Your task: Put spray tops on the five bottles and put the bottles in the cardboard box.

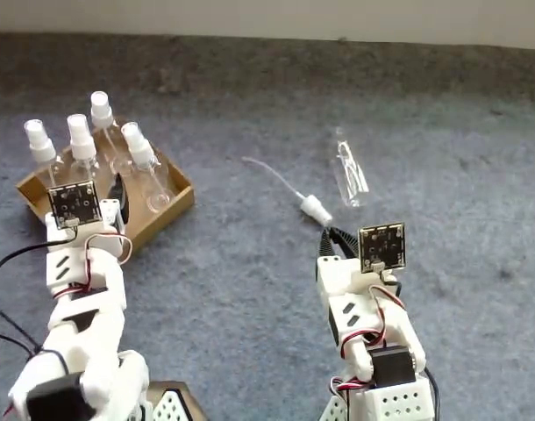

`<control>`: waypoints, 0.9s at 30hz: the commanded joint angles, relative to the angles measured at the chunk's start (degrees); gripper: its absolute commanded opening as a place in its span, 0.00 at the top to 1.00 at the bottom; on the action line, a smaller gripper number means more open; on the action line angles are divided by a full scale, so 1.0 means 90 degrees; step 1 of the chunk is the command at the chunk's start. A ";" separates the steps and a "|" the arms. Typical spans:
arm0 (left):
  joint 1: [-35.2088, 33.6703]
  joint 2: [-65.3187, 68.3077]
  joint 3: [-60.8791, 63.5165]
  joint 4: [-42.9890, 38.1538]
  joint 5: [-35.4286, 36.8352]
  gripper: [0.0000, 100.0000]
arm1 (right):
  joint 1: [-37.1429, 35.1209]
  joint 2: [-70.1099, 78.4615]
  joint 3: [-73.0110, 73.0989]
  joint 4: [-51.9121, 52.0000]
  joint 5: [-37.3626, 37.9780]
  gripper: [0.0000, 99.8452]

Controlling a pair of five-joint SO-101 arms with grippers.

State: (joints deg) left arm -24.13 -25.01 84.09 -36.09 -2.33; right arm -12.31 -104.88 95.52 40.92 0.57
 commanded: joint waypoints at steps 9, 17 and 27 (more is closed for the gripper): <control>0.0093 0.1675 -0.0376 -0.1875 0.0596 0.81 | 0.0024 -0.0063 0.0659 -0.0161 0.0020 0.98; 0.0044 0.2154 -0.0757 -0.1905 0.0625 0.81 | 0.0024 -0.0063 0.0659 -0.0161 0.0020 0.98; 0.0044 0.2222 -0.0933 -0.1915 0.1055 0.81 | 0.0024 -0.0063 0.0659 -0.0161 0.0020 0.98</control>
State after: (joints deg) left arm -24.13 -4.88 78.73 -51.91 3.03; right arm -12.31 -104.88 95.52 40.84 0.57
